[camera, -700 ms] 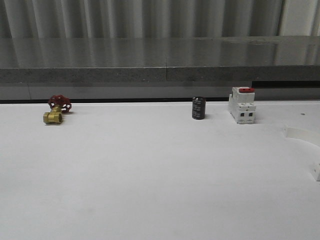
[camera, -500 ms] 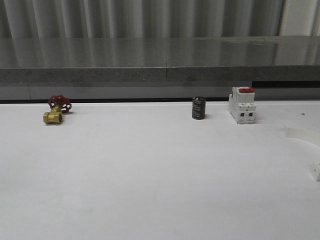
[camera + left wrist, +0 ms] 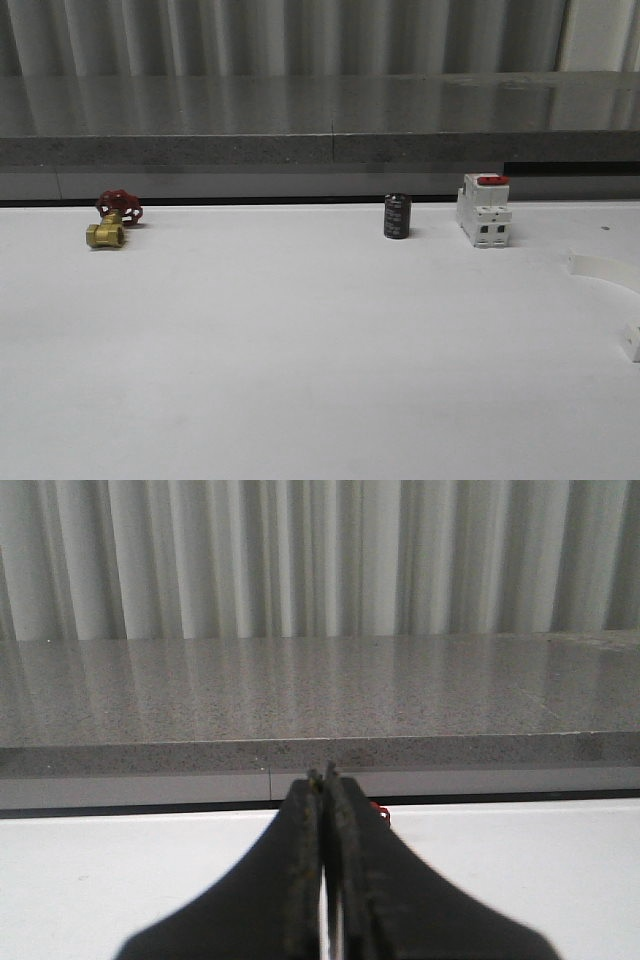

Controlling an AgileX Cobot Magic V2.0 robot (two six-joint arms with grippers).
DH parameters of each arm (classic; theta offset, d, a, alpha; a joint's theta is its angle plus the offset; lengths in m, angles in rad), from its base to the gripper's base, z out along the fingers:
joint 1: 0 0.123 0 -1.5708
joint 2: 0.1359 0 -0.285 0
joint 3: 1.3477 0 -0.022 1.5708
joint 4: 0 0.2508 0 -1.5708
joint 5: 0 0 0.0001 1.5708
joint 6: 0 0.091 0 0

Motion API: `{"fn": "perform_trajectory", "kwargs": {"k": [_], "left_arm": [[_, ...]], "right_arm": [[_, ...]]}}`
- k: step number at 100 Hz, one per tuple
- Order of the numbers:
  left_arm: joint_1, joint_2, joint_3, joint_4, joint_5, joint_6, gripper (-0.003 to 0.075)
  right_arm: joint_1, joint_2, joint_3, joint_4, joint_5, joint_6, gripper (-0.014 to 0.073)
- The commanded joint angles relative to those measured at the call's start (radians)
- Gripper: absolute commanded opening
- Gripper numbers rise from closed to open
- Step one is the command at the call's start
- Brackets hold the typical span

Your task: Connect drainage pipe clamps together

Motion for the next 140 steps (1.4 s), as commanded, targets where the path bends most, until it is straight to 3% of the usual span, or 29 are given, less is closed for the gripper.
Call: {"fn": "perform_trajectory", "kwargs": {"k": [1,15,24,58,67,85,94,115,140], "left_arm": [[0.004,0.11,-0.161,-0.012,0.096,-0.005,-0.002],[0.004,0.269,-0.36,-0.012,0.366,-0.005,-0.002],[0.004,0.349,-0.438,-0.012,0.473,-0.005,-0.002],[0.004,0.51,-0.485,-0.012,0.569,-0.005,-0.0007],[0.001,0.524,-0.485,-0.014,0.584,-0.005,0.0099],[0.001,0.527,-0.479,-0.014,0.614,-0.005,0.0509],[0.001,0.527,-0.475,-0.022,0.616,-0.005,0.0631],[0.001,0.561,-0.481,-0.005,0.567,-0.012,0.0649],[0.018,0.859,-0.586,0.04,0.551,-0.033,0.0649]], "right_arm": [[-0.007,-0.02,-0.015,0.005,-0.082,-0.005,-0.0069],[-0.007,-0.02,-0.015,0.005,-0.082,-0.005,-0.0069],[-0.007,-0.02,-0.015,0.005,-0.082,-0.005,-0.0069],[-0.007,-0.02,-0.015,0.005,-0.082,-0.005,-0.0069],[-0.007,-0.02,-0.015,0.005,-0.082,-0.005,-0.0069],[-0.007,-0.02,-0.015,0.005,-0.082,-0.005,-0.0069],[-0.007,-0.02,-0.015,0.005,-0.082,-0.005,-0.0069],[-0.007,-0.02,-0.015,0.005,-0.082,-0.005,-0.0069],[-0.007,-0.02,-0.015,0.005,-0.082,-0.005,-0.0069]]}}
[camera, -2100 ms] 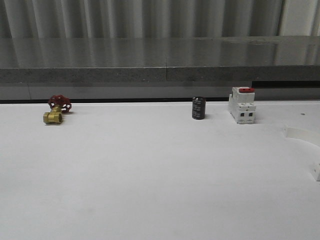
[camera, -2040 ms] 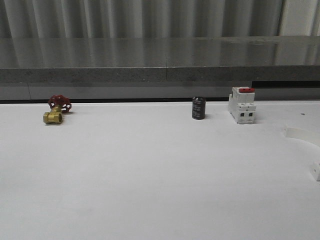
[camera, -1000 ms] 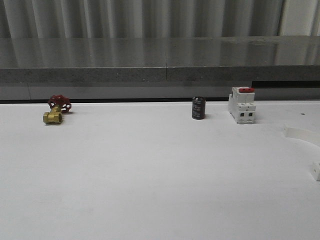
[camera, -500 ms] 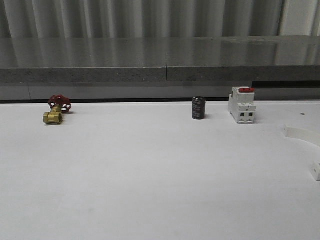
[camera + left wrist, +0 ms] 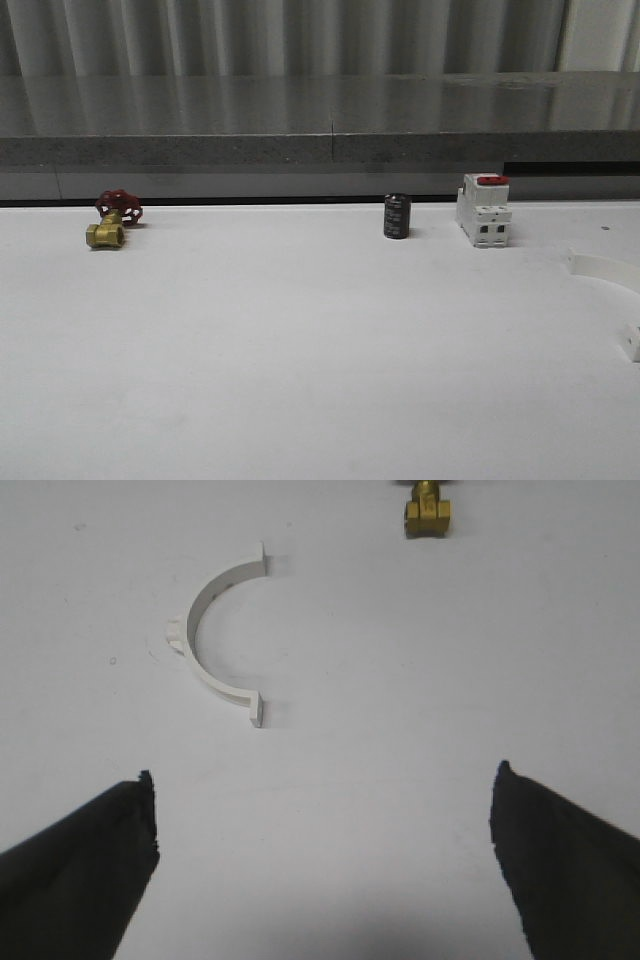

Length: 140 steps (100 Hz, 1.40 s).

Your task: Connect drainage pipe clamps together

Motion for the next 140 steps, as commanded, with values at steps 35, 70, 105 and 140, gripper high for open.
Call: {"fn": "perform_trajectory", "kwargs": {"k": [35,70,105,140], "left_arm": [[0.187,0.551,-0.287,0.005,-0.164,0.104,0.0648],[0.289,0.823,-0.44,-0.058,-0.192,0.201,0.0647],[0.315,0.955,-0.518,-0.077,-0.235,0.234,0.0638],[0.315,1.027,-0.519,-0.082,-0.267,0.256,0.0638]], "right_arm": [[-0.007,-0.02,-0.015,0.005,-0.082,-0.005,-0.0069],[-0.007,-0.02,-0.015,0.005,-0.082,-0.005,-0.0069],[-0.007,-0.02,-0.015,0.005,-0.082,-0.005,-0.0069],[-0.007,-0.02,-0.015,0.005,-0.082,-0.005,-0.0069]]}}
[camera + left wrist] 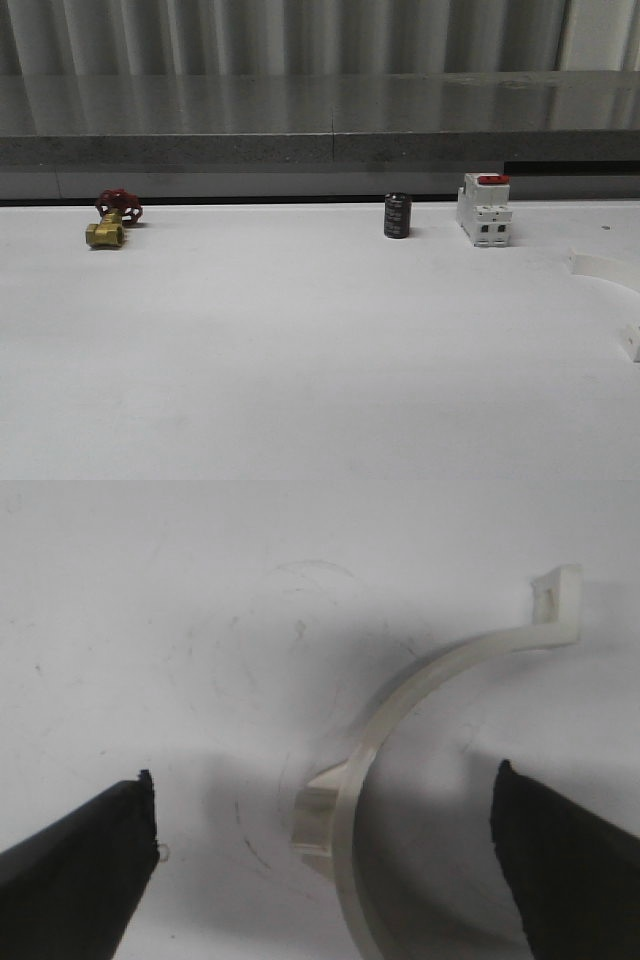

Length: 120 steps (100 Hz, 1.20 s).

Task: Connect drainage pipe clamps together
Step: 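Lower the left gripper onto the white clamp half and grasp it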

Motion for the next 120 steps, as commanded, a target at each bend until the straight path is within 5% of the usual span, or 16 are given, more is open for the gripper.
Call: {"fn": "perform_trajectory", "kwargs": {"k": [1,57,67,92,120], "left_arm": [[0.005,-0.033,-0.028,-0.011,-0.044,0.001,0.0638],[0.005,0.03,-0.028,-0.014,-0.056,0.003,0.0626],[0.005,0.03,-0.028,-0.014,-0.042,0.003,0.0512],[0.003,0.013,-0.028,-0.034,0.024,0.003,0.0022],[-0.066,-0.128,-0.028,-0.133,0.123,-0.001,-0.002]], "right_arm": [[-0.007,-0.02,-0.015,0.005,-0.082,-0.005,-0.0069],[-0.007,-0.02,-0.015,0.005,-0.082,-0.005,-0.0069],[-0.007,-0.02,-0.015,0.005,-0.082,-0.005,-0.0069],[-0.007,-0.02,-0.015,0.005,-0.082,-0.005,-0.0069],[-0.007,-0.02,-0.015,0.005,-0.082,-0.005,-0.0069]]}}
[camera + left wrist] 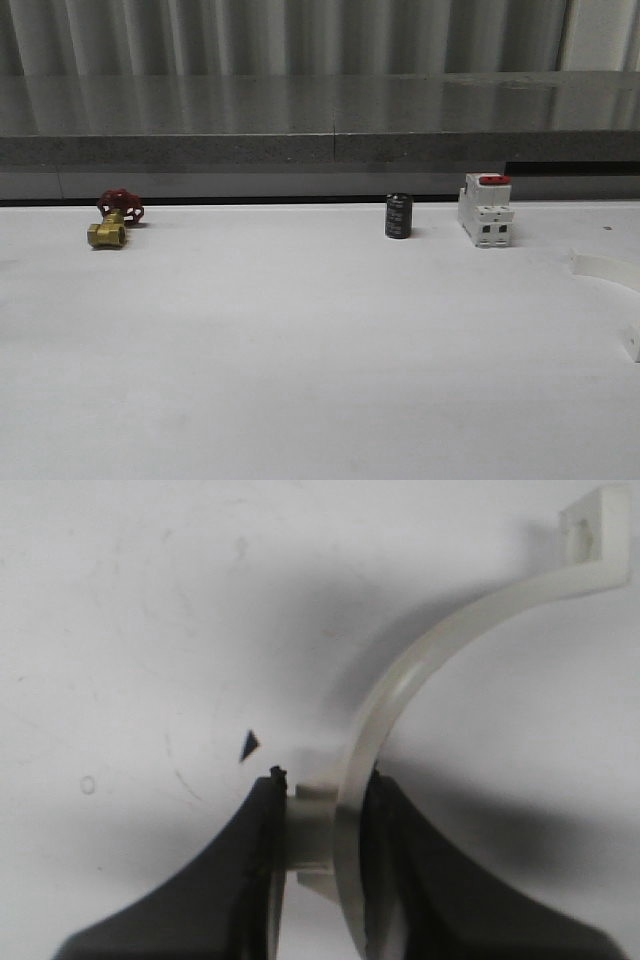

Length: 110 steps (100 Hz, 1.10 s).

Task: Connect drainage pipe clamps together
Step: 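Lower the left gripper onto the white clamp half and grasp it, then lift the clamp half with the left gripper and set it down centrally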

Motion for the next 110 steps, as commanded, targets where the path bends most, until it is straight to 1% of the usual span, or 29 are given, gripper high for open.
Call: {"fn": "perform_trajectory", "kwargs": {"k": [1,9,14,19,33,42,46,60,74,95,110], "left_arm": [[-0.045,-0.11,-0.023,-0.056,0.021,-0.005,-0.002],[-0.093,-0.153,-0.023,-0.098,0.057,-0.02,-0.002],[-0.136,-0.178,-0.021,-0.106,0.067,-0.067,-0.002],[-0.175,-0.191,-0.019,-0.106,0.066,-0.102,-0.002],[-0.323,-0.198,-0.019,-0.106,0.045,-0.18,-0.0019],[-0.421,-0.198,-0.017,-0.104,0.007,-0.24,-0.002],[-0.469,-0.198,-0.017,-0.098,-0.033,-0.283,-0.0019],[-0.577,-0.188,-0.017,-0.094,-0.145,-0.37,-0.002],[-0.633,-0.138,-0.026,-0.091,-0.155,-0.407,-0.002],[-0.653,-0.038,-0.058,-0.091,-0.111,-0.439,-0.002],[-0.669,0.007,-0.082,-0.083,-0.113,-0.447,-0.0019]], "right_arm": [[-0.007,-0.02,-0.015,0.005,-0.082,-0.005,-0.0069],[-0.007,-0.02,-0.015,0.005,-0.082,-0.005,-0.0069],[-0.007,-0.02,-0.015,0.005,-0.082,-0.005,-0.0069],[-0.007,-0.02,-0.015,0.005,-0.082,-0.005,-0.0069],[-0.007,-0.02,-0.015,0.005,-0.082,-0.005,-0.0069],[-0.007,-0.02,-0.015,0.005,-0.082,-0.005,-0.0069],[-0.007,-0.02,-0.015,0.005,-0.082,-0.005,-0.0069],[-0.007,-0.02,-0.015,0.005,-0.082,-0.005,-0.0069],[-0.007,-0.02,-0.015,0.005,-0.082,-0.005,-0.0069],[-0.007,-0.02,-0.015,0.005,-0.082,-0.005,-0.0069],[-0.007,-0.02,-0.015,0.005,-0.082,-0.005,-0.0069]]}}
